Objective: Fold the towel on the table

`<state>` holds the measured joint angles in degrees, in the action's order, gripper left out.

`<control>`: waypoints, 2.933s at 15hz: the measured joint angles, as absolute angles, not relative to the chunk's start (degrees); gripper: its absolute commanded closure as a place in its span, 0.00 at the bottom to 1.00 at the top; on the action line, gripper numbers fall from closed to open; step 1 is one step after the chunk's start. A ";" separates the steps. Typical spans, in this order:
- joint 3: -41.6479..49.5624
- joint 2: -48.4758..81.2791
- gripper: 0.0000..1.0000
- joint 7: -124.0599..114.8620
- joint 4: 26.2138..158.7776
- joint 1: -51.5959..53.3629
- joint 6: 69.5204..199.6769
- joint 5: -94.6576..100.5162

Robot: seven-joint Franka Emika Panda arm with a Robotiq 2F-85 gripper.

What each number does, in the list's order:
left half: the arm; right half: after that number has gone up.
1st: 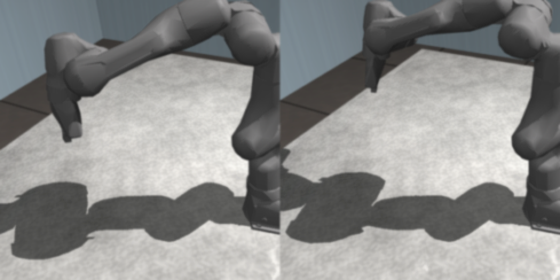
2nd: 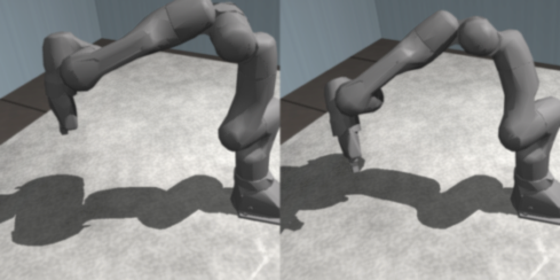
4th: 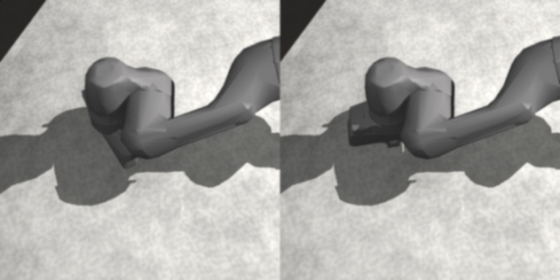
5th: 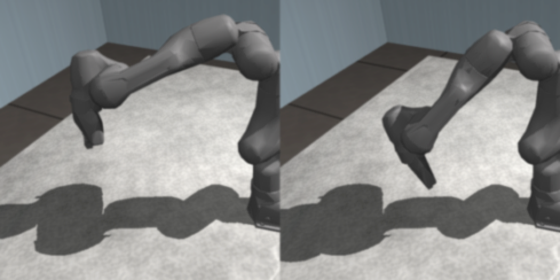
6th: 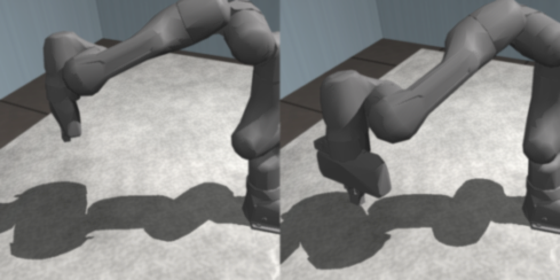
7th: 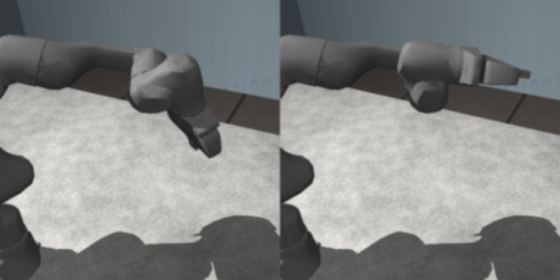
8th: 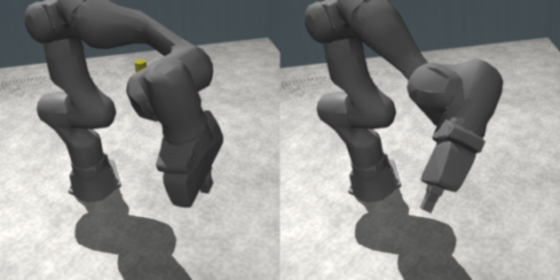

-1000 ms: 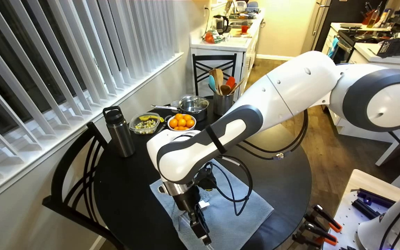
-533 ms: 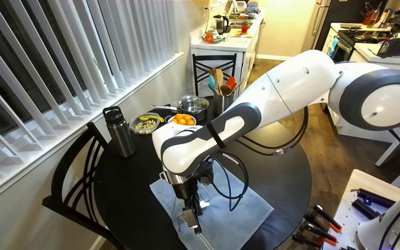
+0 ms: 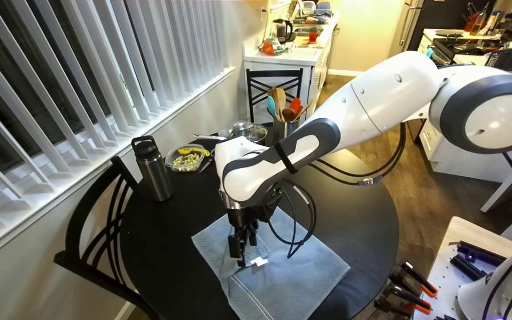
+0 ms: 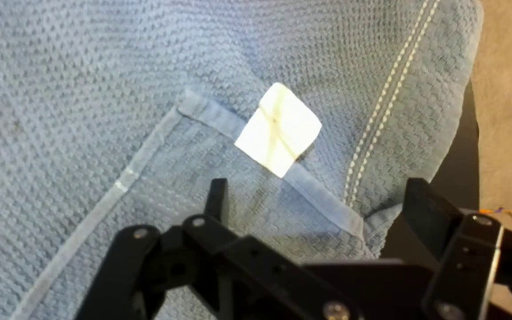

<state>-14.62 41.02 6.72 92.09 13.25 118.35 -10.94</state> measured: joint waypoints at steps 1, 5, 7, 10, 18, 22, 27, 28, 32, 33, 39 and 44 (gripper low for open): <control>-14.29 40.47 0.00 4.04 93.10 13.26 118.69 -11.32; -14.20 38.41 0.00 0.73 95.99 13.24 118.91 -13.48; -14.23 37.99 0.00 0.67 96.39 13.23 118.91 -13.54; -14.20 37.98 0.00 0.67 96.35 13.24 118.91 -13.56; -14.94 37.77 0.00 -14.82 99.83 17.39 137.10 -22.19; -14.92 34.91 0.00 -23.67 105.24 20.09 149.31 -24.35; -10.94 31.27 0.00 -33.24 112.66 21.43 160.45 -24.39; -9.39 30.84 0.00 -35.15 114.14 21.78 161.67 -24.30; -2.15 29.68 0.00 -46.27 118.67 25.12 163.31 -22.22; -1.72 29.70 0.00 -47.14 118.94 25.35 163.31 -21.52; -2.51 29.90 0.00 -47.13 118.59 24.75 163.31 -21.41; -2.47 29.63 0.00 -51.89 118.66 26.22 163.19 -19.91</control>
